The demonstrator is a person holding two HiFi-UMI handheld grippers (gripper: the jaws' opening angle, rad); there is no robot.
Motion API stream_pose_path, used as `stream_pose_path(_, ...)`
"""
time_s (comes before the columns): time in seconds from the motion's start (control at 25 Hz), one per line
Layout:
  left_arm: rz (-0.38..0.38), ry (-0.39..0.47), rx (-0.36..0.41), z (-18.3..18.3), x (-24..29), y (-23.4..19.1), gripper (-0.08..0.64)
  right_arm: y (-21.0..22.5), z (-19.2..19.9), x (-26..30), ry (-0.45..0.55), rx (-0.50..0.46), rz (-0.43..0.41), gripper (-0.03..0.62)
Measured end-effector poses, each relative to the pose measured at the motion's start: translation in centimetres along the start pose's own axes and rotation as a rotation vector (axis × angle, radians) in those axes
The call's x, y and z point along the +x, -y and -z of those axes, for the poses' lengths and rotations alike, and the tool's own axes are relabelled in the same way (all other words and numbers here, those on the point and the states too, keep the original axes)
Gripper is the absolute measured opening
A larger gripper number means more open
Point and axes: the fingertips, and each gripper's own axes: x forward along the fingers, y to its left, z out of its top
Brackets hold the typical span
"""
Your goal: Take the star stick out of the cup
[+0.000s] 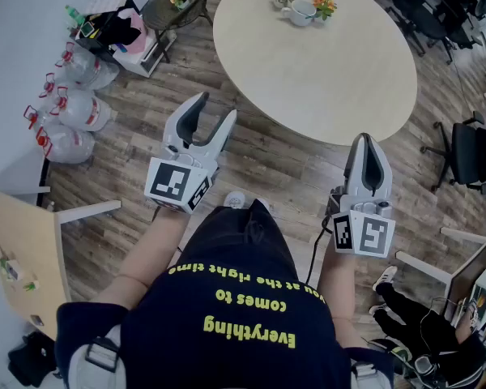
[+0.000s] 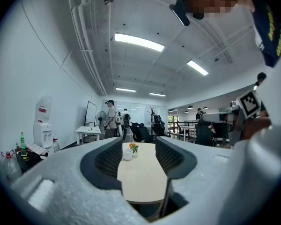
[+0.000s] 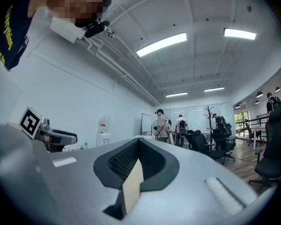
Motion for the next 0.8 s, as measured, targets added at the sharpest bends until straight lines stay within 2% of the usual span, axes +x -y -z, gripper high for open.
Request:
stream_pose_path(0.16,0.013,-0.003,0.007,0.2,-0.2,1.3,0.224,0.5,0.6,-1.1,-0.005,0.029,-0.003,0.012)
stream_pose_path(0.4,0.019,0.011,0.013,-0.5,-0.2,2.2,0.227,0.9,0.4,-1.7,-0.015,0.025,-0.008,0.054)
stream_pose_path(0.6,0.014,0.004,0.019,-0.5,0.2,2.8,0.249,1.6,0.7,-1.9,-0.029,0.038,-0.020,0.149)
stream_pose_path(0.8,0.006,-0.002,0.013,-0.3,1.0,3.8,0.280,2.9,1.4,-2.0,-0.042,0.054,-0.033,0.216)
